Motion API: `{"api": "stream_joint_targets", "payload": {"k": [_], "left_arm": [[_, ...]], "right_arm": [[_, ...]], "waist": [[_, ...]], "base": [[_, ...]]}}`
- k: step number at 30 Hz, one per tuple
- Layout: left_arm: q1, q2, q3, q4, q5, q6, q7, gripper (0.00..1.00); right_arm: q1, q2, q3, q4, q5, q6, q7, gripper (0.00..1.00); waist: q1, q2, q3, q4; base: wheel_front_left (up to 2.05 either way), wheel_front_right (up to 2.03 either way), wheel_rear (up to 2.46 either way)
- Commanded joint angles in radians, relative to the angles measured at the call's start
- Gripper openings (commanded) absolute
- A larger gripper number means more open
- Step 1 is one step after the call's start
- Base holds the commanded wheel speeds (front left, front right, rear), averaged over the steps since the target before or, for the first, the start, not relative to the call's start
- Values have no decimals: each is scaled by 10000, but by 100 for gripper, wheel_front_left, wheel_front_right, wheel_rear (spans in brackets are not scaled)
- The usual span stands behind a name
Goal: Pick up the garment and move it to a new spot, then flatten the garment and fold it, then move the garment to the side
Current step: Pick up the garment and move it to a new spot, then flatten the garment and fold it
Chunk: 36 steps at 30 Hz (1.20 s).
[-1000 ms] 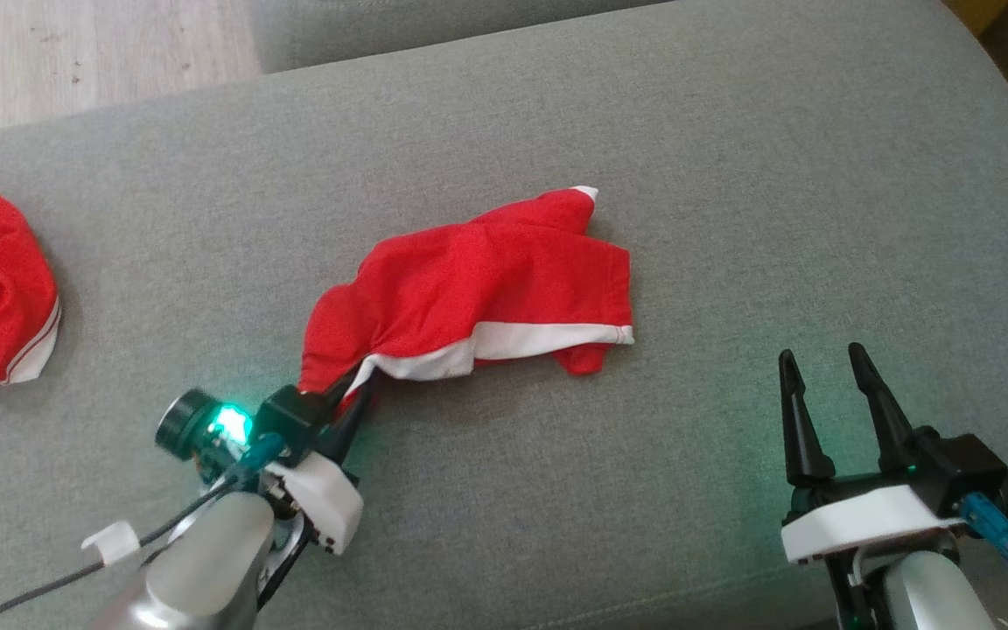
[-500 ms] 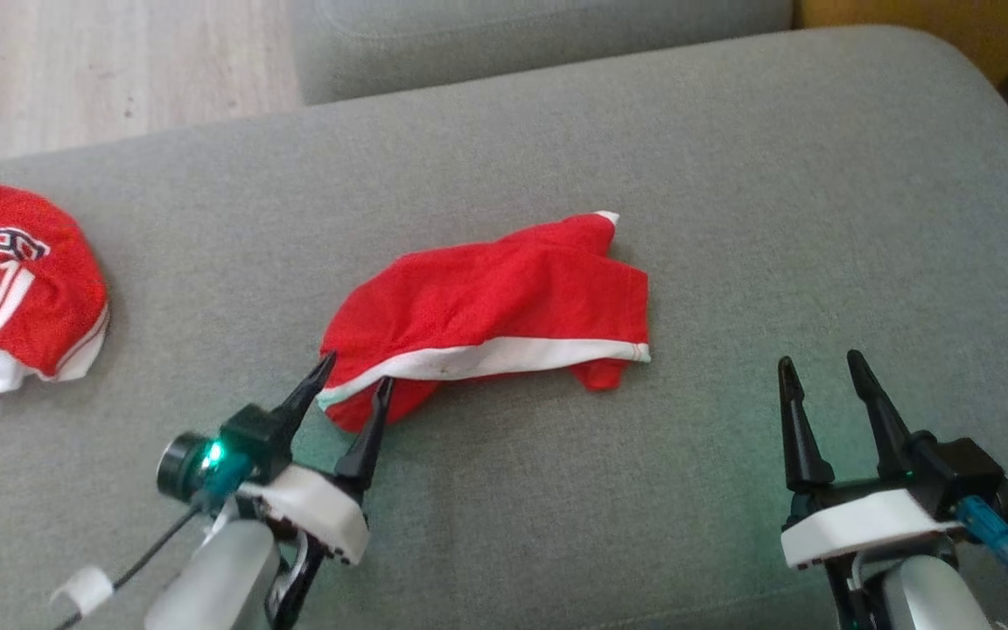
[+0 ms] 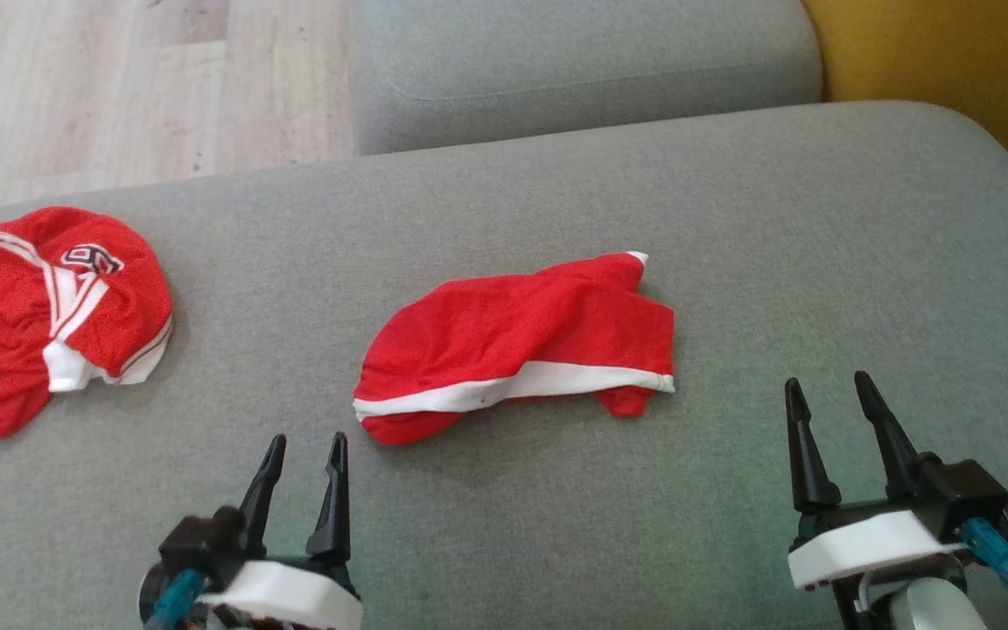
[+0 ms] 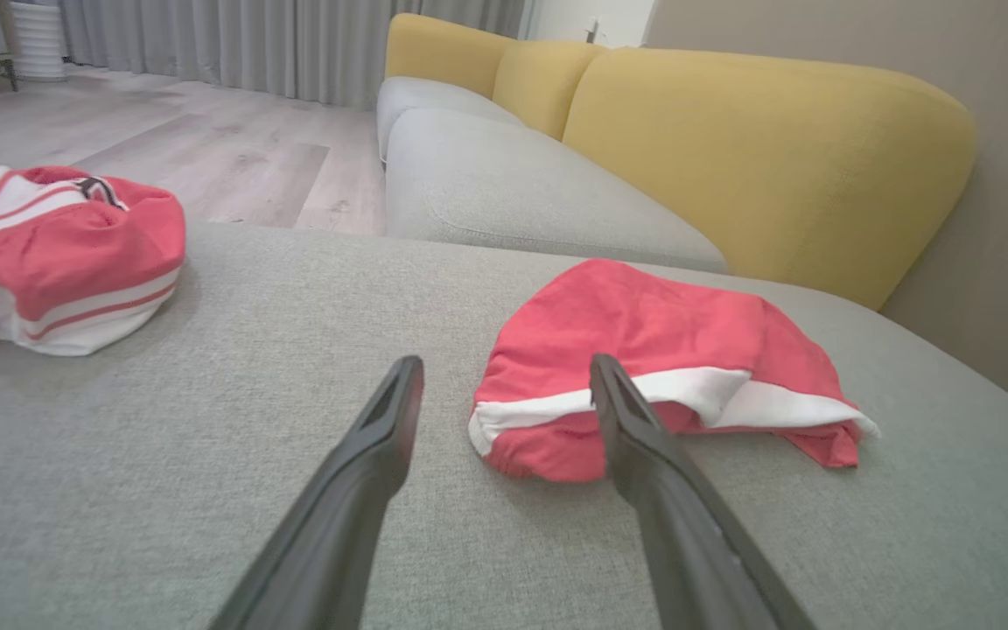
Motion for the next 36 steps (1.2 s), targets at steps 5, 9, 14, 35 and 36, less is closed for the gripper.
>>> {"api": "stream_joint_targets", "payload": {"k": [5, 9, 14, 35, 36], "left_arm": [[342, -286, 985, -601, 271, -5, -123, 100], [768, -462, 1523, -713, 375, -3, -123, 100], [991, -662, 1895, -717, 602, -120, -123, 100], [951, -1014, 2468, -465, 1190, -554, -124, 100], [943, -1022, 2479, -452, 1211, -562, -124, 100]], "right_arm": [[-100, -56, 332, -464, -60, 77, -110, 100], [-70, -56, 449, -399, -11, 77, -110, 100], [-77, -56, 521, -251, 23, 77, -110, 100], [-139, -56, 517, -72, 76, 77, -111, 100], [-137, -56, 515, -76, 71, 77, -111, 100]], "waist": [[1, -1, -157, 141], [1, -1, -168, 124], [1, -1, -177, 159], [1, -1, -60, 374], [1, -1, -50, 388]], "base": [[0, 0, 0], [0, 0, 0], [0, 0, 0], [0, 0, 0], [0, 0, 0]]}}
